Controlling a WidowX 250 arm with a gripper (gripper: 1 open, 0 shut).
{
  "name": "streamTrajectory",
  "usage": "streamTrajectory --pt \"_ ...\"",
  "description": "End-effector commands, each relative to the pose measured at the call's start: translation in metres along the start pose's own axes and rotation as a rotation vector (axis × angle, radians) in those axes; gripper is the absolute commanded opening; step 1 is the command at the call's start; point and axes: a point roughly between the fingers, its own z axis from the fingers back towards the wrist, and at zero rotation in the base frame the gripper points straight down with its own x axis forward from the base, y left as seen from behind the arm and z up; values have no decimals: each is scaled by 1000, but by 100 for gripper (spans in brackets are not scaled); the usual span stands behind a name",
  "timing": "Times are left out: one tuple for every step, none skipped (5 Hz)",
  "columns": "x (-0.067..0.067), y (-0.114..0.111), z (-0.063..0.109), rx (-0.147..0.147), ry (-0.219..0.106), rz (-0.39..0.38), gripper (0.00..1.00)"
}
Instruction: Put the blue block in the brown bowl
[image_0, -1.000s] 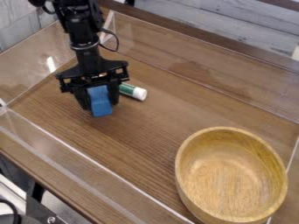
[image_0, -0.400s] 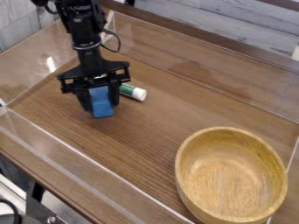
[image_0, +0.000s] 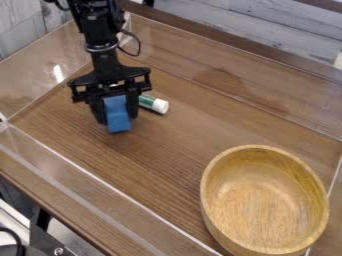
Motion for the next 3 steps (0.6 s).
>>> streamTrajectory --pt "11 -10 24 -29 -75 -17 0" --pt "11 -12 26 -35 -75 -16 0" --pt "11 -14 28 -37 -78 -19 0"
